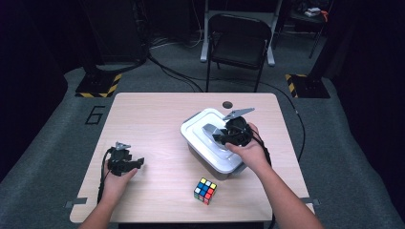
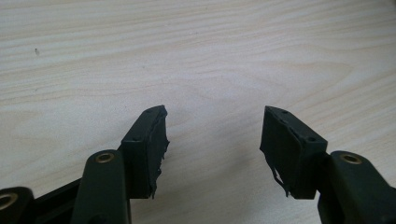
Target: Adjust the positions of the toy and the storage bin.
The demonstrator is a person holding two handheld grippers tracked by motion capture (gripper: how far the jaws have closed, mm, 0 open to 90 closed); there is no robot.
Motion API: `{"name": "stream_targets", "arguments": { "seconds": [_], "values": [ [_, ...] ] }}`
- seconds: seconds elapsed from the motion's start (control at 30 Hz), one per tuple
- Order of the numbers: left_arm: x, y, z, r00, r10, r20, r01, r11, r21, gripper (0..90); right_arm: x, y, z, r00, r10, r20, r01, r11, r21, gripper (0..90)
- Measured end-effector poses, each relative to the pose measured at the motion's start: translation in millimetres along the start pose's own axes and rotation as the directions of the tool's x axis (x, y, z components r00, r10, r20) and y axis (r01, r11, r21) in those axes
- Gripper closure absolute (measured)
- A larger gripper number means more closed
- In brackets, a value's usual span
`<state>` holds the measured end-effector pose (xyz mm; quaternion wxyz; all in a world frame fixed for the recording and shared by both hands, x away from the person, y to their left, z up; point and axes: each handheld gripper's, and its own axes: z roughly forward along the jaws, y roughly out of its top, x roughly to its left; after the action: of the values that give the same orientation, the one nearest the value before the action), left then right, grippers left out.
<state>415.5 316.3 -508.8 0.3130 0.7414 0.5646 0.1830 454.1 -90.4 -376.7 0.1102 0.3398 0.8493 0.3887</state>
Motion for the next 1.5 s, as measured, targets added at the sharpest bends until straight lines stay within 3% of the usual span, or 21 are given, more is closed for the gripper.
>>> {"name": "stream_targets", "arguments": {
  "seconds": [0.33,0.7,0.9,1.3,1.5],
  "values": [
    [-0.4,-0.3,0.2,1.0,0.0,0.004,0.0,1.0,0.003,40.8,9.2,-1.9,-2.6,0.9985,-0.037,-0.04,0.037,0.999,0.014,68.2],
    [-0.3,-0.3,-0.2,0.9999,0.015,0.006,-0.015,0.9997,0.017,40.8,12.6,-6.9,-6.5,0.9955,-0.035,-0.088,0.037,0.999,0.019,68.2],
    [-1.1,-0.6,0.6,0.9999,0.015,0.0,-0.015,0.9999,0.008,40.8,15.2,-8.9,-7.7,0.9953,-0.044,-0.086,0.045,0.999,0.012,68.2],
    [-0.9,-1.8,1.5,0.9999,0.014,0.001,-0.014,0.9997,0.02,40.8,23.5,-10.2,-6.8,0.9984,-0.056,-0.01,0.056,0.998,-0.006,67.2],
    [-1.5,-2.8,2.8,0.9999,0.015,-0.005,-0.014,0.9997,0.02,40.8,32.2,-11.8,-4.9,0.9932,-0.082,0.083,0.084,0.996,-0.02,61.0]
  ]
}}
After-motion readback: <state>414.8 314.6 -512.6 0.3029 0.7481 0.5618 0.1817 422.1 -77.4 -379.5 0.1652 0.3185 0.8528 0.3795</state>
